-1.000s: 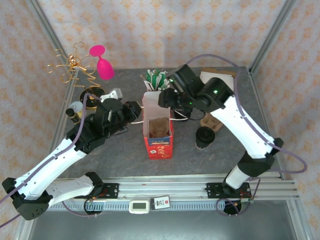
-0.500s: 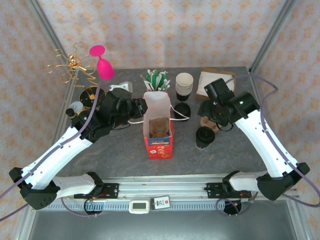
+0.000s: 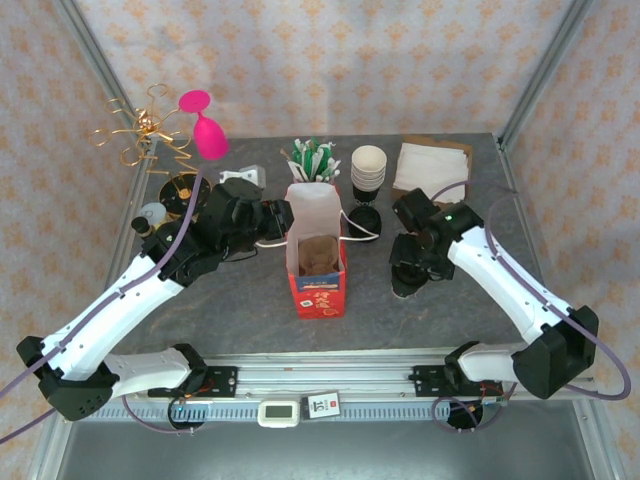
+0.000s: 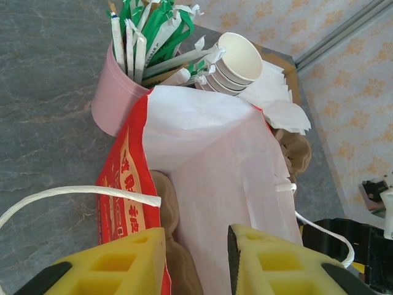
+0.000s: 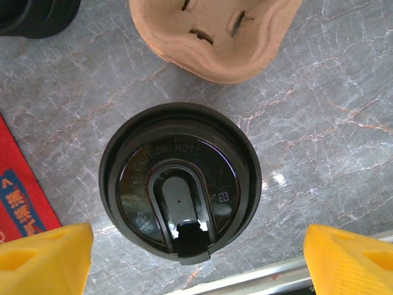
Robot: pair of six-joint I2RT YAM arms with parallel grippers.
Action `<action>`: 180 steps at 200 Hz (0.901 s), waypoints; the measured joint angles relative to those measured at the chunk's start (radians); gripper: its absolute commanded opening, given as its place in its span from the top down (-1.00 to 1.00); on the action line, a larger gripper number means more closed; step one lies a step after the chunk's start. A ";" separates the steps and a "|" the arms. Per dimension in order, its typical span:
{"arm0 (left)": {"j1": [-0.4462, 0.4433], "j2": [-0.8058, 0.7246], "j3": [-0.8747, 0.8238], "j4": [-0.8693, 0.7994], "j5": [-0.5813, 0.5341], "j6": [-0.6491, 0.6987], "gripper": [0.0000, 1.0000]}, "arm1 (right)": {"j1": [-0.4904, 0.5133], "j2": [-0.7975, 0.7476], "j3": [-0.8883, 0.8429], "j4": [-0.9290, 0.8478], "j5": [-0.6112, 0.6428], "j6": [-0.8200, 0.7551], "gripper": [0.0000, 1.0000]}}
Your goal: Pack the takeout coffee
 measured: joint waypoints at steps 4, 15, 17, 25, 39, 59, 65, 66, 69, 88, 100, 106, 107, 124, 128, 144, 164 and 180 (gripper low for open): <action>0.000 0.000 -0.002 0.000 0.000 0.000 0.31 | 0.000 0.000 -0.005 0.007 -0.003 -0.004 -0.76; 0.000 -0.001 -0.004 0.000 0.000 0.000 0.30 | 0.000 0.000 -0.019 0.027 -0.013 -0.019 -0.79; 0.000 -0.001 -0.005 0.000 -0.001 0.000 0.30 | 0.000 0.000 -0.022 0.031 -0.014 -0.023 -0.80; 0.000 -0.001 -0.007 0.000 -0.002 0.000 0.30 | 0.000 0.002 -0.029 0.042 -0.022 -0.036 -0.81; 0.000 -0.002 -0.011 0.000 -0.003 0.000 0.30 | -0.002 0.010 -0.033 0.050 -0.025 -0.058 -0.85; 0.000 -0.003 -0.020 0.000 -0.006 0.000 0.30 | -0.007 0.024 -0.038 0.068 -0.026 -0.088 -0.84; 0.000 -0.004 -0.021 0.000 -0.006 0.000 0.29 | -0.008 0.027 -0.040 0.070 -0.026 -0.097 -0.83; 0.000 -0.005 -0.022 0.000 -0.007 0.000 0.30 | -0.009 0.028 -0.040 0.071 -0.027 -0.099 -0.82; 0.000 -0.005 -0.023 0.000 -0.007 0.000 0.30 | -0.010 0.029 -0.041 0.072 -0.029 -0.103 -0.82; 0.000 -0.010 -0.029 0.000 -0.008 0.000 0.29 | -0.011 0.037 -0.041 0.079 -0.029 -0.124 -0.80; 0.000 -0.011 -0.031 0.000 -0.008 -0.001 0.29 | -0.011 0.042 -0.041 0.080 -0.028 -0.134 -0.80; 0.000 -0.011 -0.032 0.000 -0.008 -0.001 0.29 | -0.012 0.047 -0.041 0.080 -0.026 -0.138 -0.80; 0.000 -0.011 -0.032 0.000 -0.008 -0.001 0.28 | -0.012 0.047 -0.041 0.080 -0.025 -0.138 -0.80; 0.000 -0.013 -0.034 0.001 -0.010 -0.001 0.27 | -0.013 0.059 -0.042 0.081 -0.025 -0.152 -0.77; 0.000 -0.014 -0.035 0.001 -0.011 -0.001 0.27 | -0.013 0.061 -0.043 0.080 -0.025 -0.155 -0.76; 0.000 -0.016 -0.041 0.001 -0.011 -0.001 0.27 | -0.013 0.068 -0.045 0.082 -0.026 -0.167 -0.75; 0.000 -0.016 -0.043 0.000 -0.011 -0.001 0.26 | -0.013 0.070 -0.049 0.085 -0.026 -0.178 -0.71; 0.000 -0.016 -0.045 0.000 -0.011 -0.001 0.25 | -0.013 0.078 -0.051 0.089 -0.027 -0.182 -0.65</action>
